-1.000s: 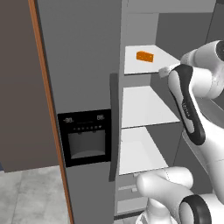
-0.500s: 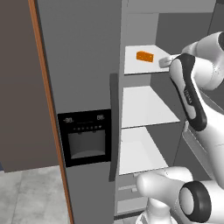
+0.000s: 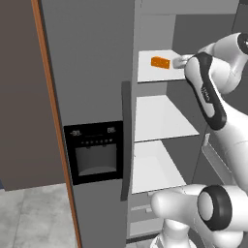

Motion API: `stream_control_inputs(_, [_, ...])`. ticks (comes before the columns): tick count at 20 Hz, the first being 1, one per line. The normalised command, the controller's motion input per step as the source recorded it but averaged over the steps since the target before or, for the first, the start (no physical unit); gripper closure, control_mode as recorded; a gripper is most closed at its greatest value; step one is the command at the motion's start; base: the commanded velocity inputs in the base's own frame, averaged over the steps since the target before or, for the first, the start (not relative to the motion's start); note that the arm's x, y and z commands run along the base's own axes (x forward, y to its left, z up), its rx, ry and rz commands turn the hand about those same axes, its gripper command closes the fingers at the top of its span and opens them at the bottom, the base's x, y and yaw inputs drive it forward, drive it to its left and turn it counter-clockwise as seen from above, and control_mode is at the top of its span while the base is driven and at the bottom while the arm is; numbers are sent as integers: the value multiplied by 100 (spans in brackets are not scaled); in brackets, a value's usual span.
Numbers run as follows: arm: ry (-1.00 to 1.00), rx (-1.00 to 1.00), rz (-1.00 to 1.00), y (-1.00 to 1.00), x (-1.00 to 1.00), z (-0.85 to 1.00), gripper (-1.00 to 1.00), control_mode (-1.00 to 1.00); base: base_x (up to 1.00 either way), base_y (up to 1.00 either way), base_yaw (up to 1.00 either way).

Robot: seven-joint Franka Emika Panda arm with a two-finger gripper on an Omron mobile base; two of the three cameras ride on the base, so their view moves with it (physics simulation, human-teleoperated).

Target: Pick the cheese from the fridge and the cheese grater from the cabinet and place them next to the salad bowl.

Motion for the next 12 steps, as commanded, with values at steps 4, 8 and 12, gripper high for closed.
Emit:
stream_control_inputs(4, [0,0,0,0,33,0,-100,-100,0,0,0])
stream_control_inputs(8, [0,0,0,0,35,0,-100,-100,0,0,0])
stream_control_inputs(12, [0,0,0,-11,30,0,-100,-100,0,0,0])
